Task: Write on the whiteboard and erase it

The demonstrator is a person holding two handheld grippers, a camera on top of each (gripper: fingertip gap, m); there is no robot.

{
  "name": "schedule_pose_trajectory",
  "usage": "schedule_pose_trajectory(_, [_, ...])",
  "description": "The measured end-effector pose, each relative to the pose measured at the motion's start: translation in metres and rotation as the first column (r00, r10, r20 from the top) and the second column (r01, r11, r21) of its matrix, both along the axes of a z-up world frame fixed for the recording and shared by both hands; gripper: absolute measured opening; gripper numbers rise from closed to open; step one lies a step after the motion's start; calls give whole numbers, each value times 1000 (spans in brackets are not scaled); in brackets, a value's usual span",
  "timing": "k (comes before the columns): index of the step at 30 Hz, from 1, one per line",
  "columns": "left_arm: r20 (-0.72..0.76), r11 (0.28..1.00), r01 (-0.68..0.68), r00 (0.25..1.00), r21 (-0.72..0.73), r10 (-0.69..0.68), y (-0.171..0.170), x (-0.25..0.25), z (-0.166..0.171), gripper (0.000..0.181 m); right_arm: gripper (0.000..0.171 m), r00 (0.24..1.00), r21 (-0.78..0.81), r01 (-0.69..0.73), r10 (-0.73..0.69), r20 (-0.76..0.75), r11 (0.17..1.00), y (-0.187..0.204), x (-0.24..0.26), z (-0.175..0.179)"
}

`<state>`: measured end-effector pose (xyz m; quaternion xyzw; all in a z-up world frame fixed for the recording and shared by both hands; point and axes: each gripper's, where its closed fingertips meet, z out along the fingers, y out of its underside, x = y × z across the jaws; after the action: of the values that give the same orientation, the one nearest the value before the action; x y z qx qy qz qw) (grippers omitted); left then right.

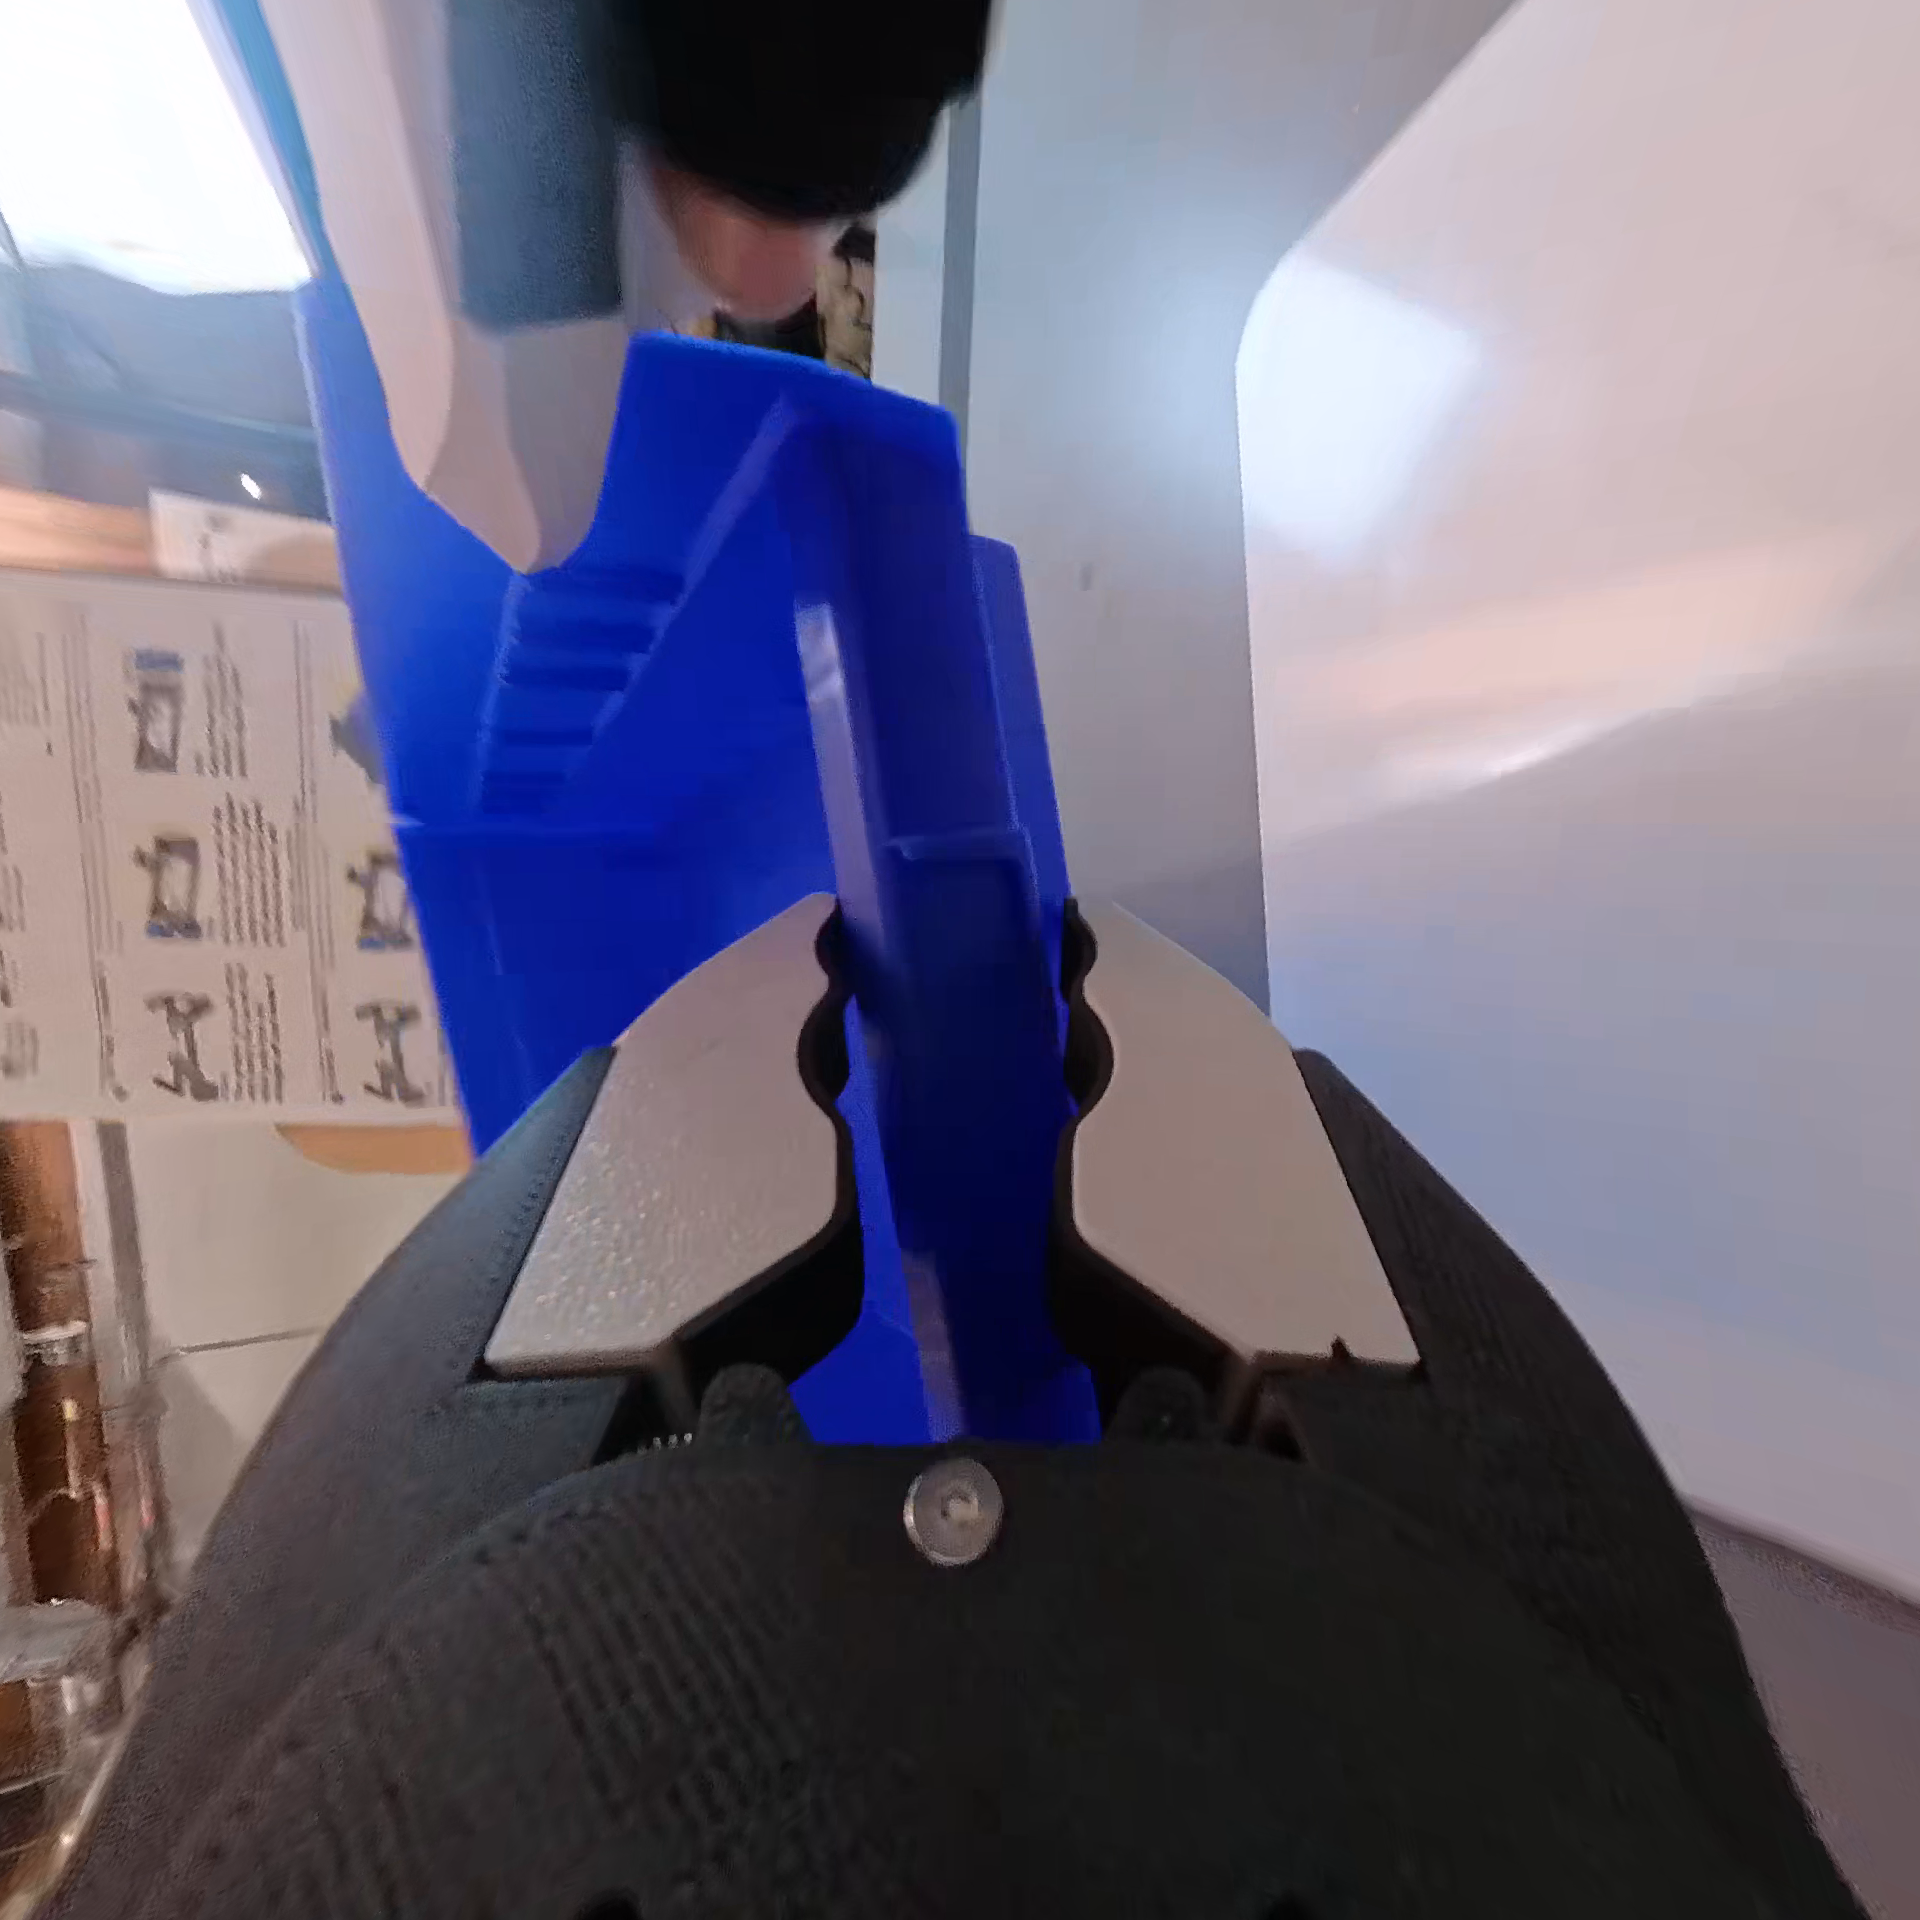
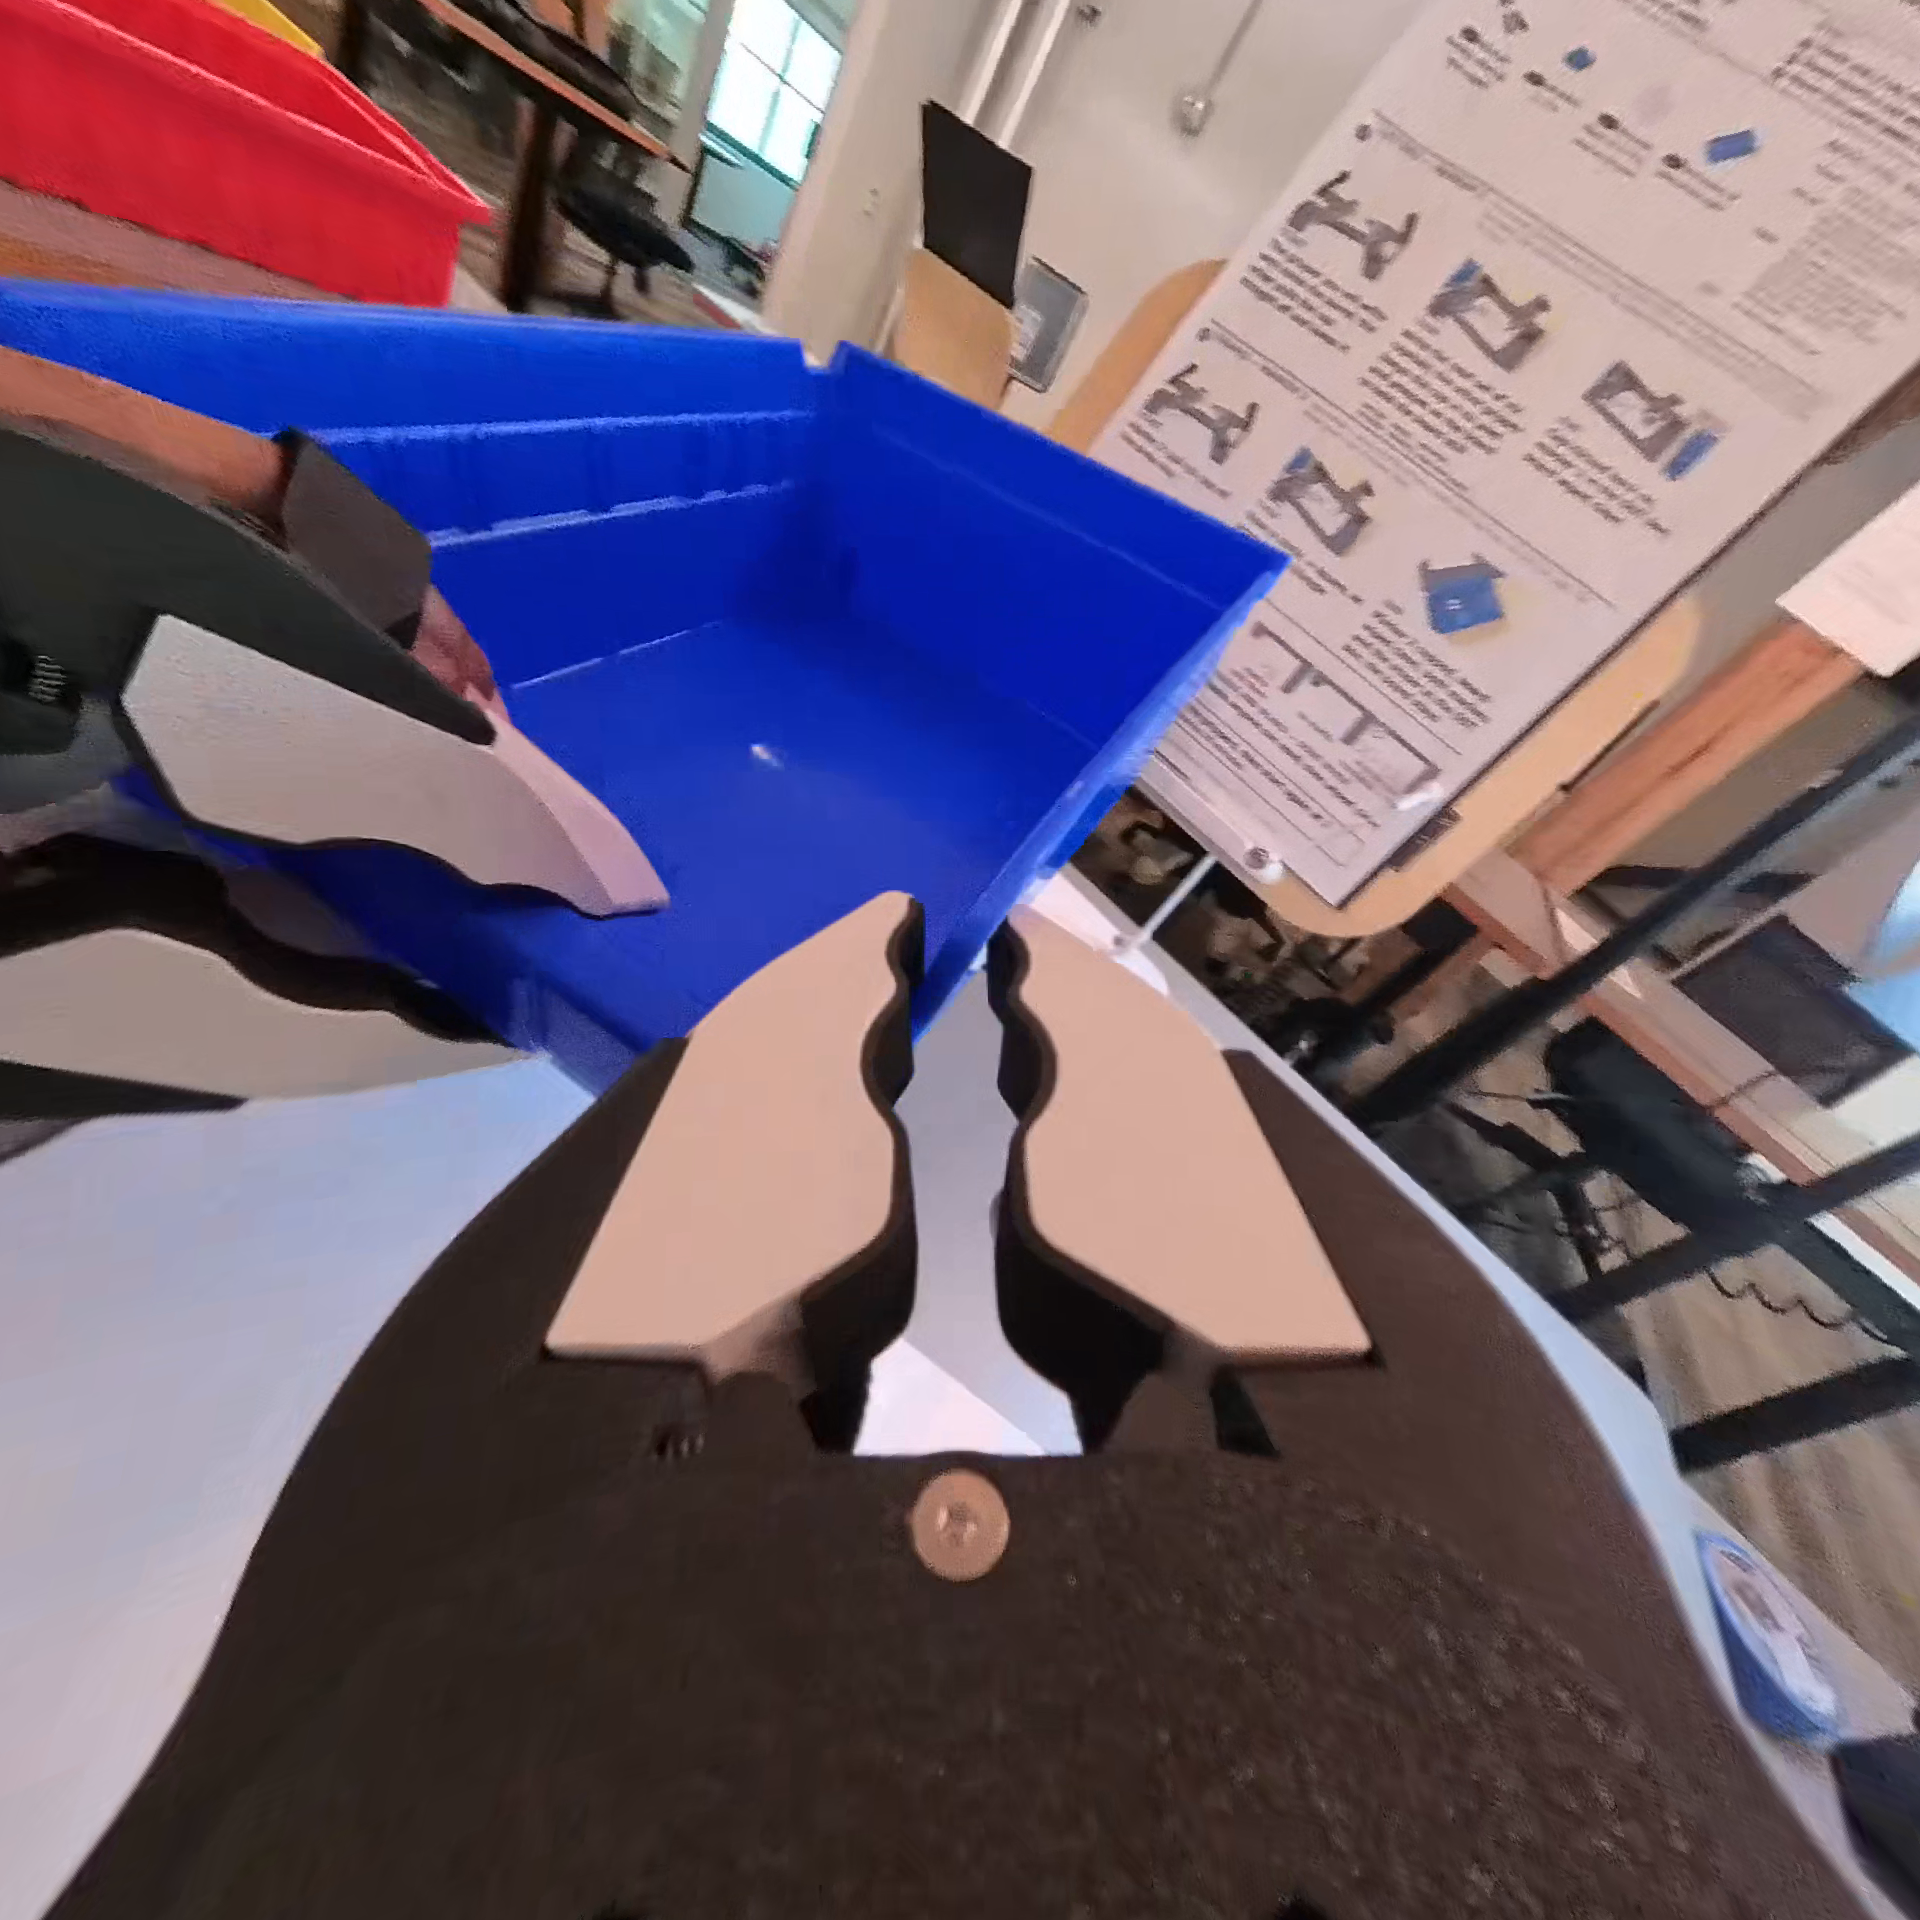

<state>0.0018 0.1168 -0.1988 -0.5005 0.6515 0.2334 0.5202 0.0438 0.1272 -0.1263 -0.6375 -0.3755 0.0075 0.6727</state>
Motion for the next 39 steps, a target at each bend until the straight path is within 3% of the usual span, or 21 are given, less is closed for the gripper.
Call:
schedule_pose_trajectory(2, [5,998,61,998,24,-61,-3,28,-2,44,6,995,-9,92,-93,-28,996,18,32,1])
schedule_pose_trajectory(7, [105,957,255,957,137,-270,-40,70,24,32,2,959,-38,210,-214,-185,977,36,105,3])
schedule_pose_trajectory(10, [129,968,248,959,44,-252,-45,58,17,36,2,947,-67,255,-263,-183,965,36,142,0])
schedule_pose_trajectory(16, [-53,962,-63,997,-264,51,-6,-32,-43,40,2,871,-152,347,-378,-313,925,25,218,-26])
schedule_pose_trajectory(19, [-160,858,-251,967,-448,199,4,-87,-72,48,2,801,-186,444,-482,-357,876,18,266,-38])
schedule_pose_trajectory(22, [-246,720,-354,935,-596,256,4,-124,-94,52,2,716,-211,555,-591,-372,805,13,314,-52])
schedule_pose_trajectory(25, [-401,657,-475,874,-585,274,8,-157,-116,50,4,650,-241,620,-661,-376,747,12,345,-66])
schedule_pose_trajectory(26, [-432,666,-500,856,-553,283,14,-164,-122,41,4,648,-257,622,-671,-361,739,13,348,-72])
schedule_pose_trajectory(30, [-442,716,-528,833,-457,333,27,-175,-126,34,6,659,-350,593,-687,-307,725,18,346,-101])
schedule_pose_trajectory(32, [-410,772,-516,837,-370,363,33,-181,-119,31,28,675,-378,565,-674,-299,733,17,342,-107])
schedule_pose_trajectory(35, [-380,823,-485,850,-297,364,30,-194,-111,31,54,679,-349,577,-671,-296,738,9,344,-97])
schedule_pose_trajectory(39, [-282,869,-447,879,-212,384,23,-206,-94,31,59,688,-250,615,-664,-293,748,-6,341,-70])
